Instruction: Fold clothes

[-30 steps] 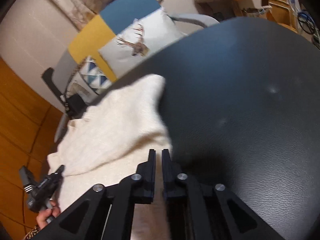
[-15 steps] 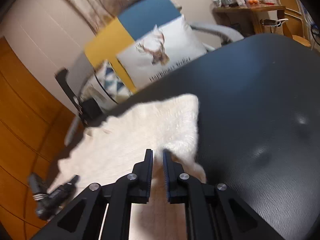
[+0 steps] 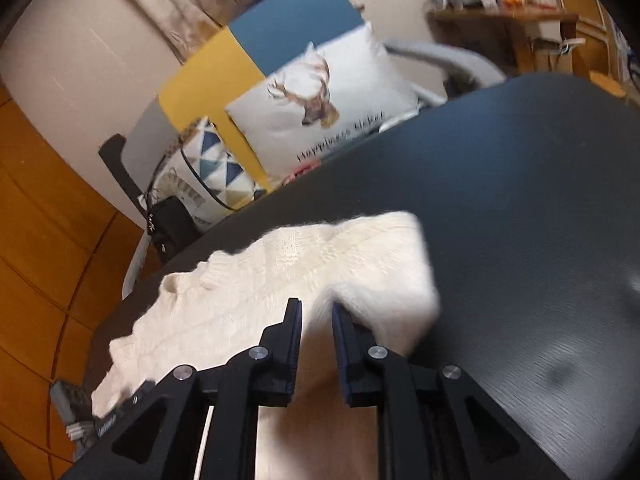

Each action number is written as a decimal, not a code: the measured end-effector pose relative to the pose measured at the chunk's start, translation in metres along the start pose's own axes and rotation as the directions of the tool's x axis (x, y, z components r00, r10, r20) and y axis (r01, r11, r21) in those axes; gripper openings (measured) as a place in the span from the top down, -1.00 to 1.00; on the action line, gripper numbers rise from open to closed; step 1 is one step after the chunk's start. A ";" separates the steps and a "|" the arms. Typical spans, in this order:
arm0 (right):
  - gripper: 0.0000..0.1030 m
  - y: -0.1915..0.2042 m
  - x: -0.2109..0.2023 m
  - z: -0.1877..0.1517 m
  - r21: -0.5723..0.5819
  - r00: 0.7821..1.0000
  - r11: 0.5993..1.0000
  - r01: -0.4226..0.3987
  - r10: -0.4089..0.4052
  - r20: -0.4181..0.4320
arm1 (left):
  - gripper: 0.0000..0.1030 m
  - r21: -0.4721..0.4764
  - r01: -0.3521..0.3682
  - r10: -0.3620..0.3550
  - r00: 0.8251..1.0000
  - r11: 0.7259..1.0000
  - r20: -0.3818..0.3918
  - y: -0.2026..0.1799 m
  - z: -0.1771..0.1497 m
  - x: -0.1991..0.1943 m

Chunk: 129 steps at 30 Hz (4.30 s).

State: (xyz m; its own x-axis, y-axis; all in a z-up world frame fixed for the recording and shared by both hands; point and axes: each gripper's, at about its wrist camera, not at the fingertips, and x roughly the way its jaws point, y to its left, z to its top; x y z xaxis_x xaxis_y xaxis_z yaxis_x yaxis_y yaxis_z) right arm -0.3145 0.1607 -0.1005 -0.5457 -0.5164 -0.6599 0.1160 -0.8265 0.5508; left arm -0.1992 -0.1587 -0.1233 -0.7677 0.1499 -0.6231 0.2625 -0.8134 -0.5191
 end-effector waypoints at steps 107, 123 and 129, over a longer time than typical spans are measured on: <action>0.65 0.091 0.048 -0.084 -0.342 0.992 0.934 0.106 -0.123 -0.029 | 0.91 -0.602 0.163 0.230 0.822 0.781 0.521 0.266 0.089 -0.252; 0.65 0.050 0.001 -0.078 -0.044 0.985 0.989 -0.138 0.132 -0.112 | 0.91 -0.078 0.333 -0.273 0.868 0.940 0.415 -0.017 0.130 -0.181; 0.65 0.020 -0.012 -0.085 0.028 0.982 0.989 -0.148 0.151 -0.116 | 0.91 0.023 0.335 -0.328 0.906 0.942 0.267 -0.113 0.106 -0.104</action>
State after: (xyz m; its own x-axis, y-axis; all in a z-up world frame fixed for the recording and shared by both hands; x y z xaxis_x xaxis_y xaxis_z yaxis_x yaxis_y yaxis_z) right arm -0.2354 0.1312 -0.1252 -0.4224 -0.6574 -0.6240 0.1722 -0.7341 0.6568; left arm -0.2111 -0.1426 0.0623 -0.9378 0.2529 -0.2380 -0.0230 -0.7290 -0.6842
